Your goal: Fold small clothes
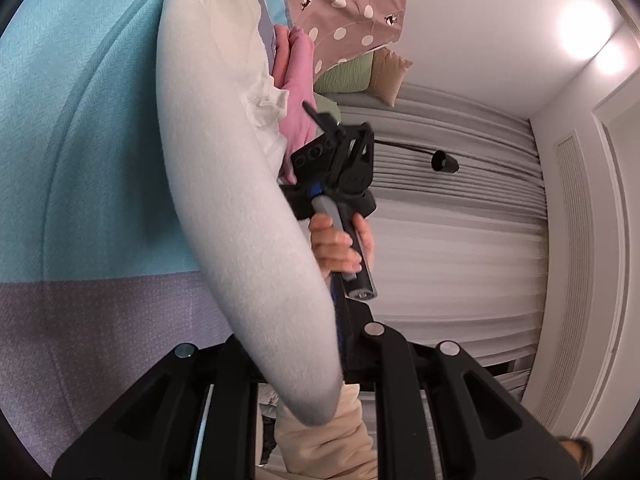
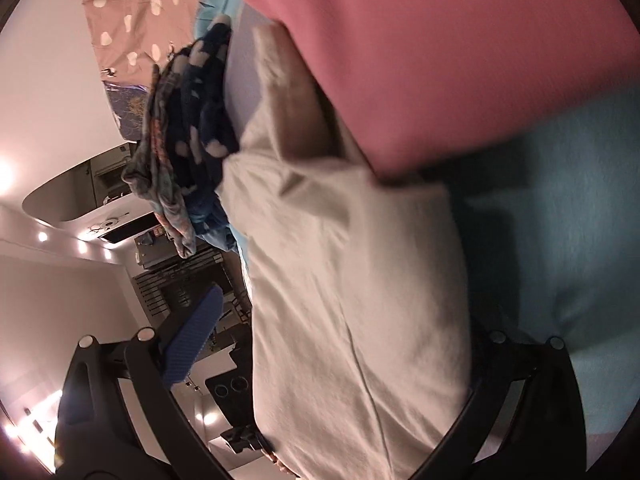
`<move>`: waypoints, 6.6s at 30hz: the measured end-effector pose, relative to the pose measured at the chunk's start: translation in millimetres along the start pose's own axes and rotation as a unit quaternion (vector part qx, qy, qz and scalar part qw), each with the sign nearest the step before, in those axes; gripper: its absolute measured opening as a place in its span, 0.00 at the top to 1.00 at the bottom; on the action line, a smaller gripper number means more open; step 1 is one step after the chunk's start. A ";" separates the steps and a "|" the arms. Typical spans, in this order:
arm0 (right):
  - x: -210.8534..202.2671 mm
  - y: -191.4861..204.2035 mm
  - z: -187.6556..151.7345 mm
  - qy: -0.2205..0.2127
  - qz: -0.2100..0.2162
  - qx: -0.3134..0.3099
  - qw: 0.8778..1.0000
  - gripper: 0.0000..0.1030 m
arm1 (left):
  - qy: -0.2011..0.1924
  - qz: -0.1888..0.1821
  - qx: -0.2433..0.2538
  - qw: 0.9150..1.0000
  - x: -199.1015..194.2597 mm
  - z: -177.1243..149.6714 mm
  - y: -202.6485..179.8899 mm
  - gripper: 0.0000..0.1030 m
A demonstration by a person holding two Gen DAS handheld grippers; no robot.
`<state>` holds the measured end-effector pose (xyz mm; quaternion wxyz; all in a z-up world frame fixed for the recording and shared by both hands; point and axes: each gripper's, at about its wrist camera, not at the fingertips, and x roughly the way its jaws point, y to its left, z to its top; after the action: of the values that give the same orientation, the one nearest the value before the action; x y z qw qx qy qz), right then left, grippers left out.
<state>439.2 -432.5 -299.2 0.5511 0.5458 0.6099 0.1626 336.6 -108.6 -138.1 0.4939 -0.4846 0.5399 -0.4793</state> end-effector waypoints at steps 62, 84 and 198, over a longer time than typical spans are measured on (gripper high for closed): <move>-17.4 57.5 -66.2 -0.096 -0.065 -0.227 0.967 0.87 | 0.039 0.210 0.063 0.975 -6.3 86.0 74.8 0.12; -21.4 64.2 -79.7 -0.118 -0.074 -0.264 0.954 0.88 | -0.017 0.128 -0.004 0.992 -14.4 32.6 124.7 0.84; -105.7 65.8 -412.3 -0.560 -0.359 -0.361 0.653 0.02 | -0.275 0.536 0.400 0.691 20.6 -173.8 -22.5 0.01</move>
<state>99.4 -332.5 -54.3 0.9572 0.0290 0.2269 -0.1772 163.4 -124.0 -107.9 0.9401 0.0201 0.3058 -0.1493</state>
